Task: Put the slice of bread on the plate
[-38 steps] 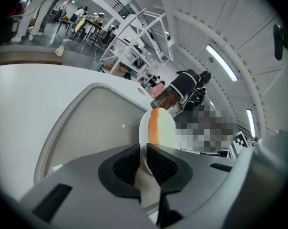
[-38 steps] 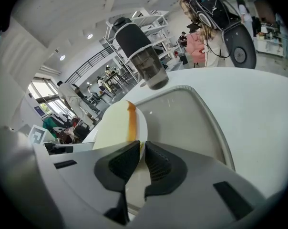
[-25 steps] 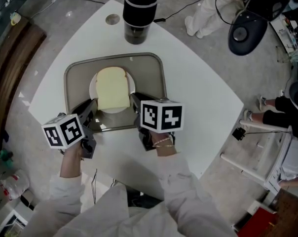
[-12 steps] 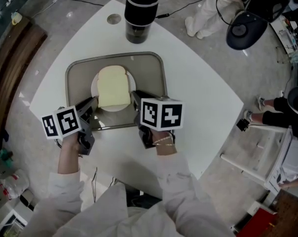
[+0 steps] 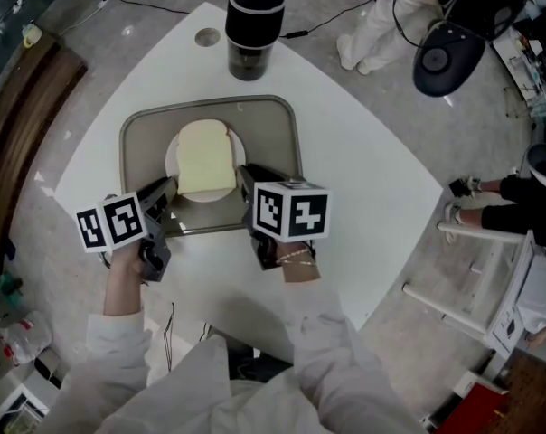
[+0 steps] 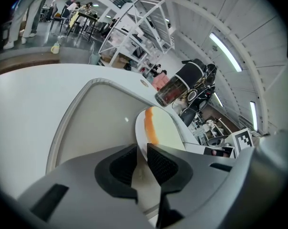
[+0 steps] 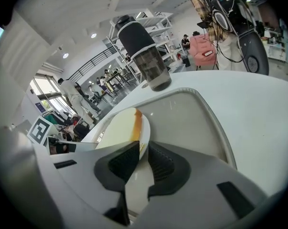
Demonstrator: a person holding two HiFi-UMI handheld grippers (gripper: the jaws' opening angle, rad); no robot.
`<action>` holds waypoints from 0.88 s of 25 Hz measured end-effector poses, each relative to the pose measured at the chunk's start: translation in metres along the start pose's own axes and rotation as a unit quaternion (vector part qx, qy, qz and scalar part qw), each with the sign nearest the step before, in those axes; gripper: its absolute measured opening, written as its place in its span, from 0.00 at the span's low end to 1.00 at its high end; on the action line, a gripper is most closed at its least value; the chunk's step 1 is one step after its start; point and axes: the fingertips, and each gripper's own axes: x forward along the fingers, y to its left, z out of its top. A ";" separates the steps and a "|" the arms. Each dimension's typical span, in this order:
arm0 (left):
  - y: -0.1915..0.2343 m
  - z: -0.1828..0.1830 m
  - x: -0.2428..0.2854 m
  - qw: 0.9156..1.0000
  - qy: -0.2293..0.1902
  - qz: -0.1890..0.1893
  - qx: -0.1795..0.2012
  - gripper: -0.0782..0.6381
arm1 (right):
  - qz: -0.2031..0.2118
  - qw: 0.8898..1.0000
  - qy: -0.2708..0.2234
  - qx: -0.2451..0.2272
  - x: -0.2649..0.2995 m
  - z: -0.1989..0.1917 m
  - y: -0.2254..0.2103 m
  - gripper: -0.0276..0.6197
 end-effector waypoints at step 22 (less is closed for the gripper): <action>-0.110 -0.025 -0.073 0.984 -0.062 -0.034 0.164 0.18 | 0.080 0.992 -0.033 -0.095 -0.102 -0.023 0.055 0.11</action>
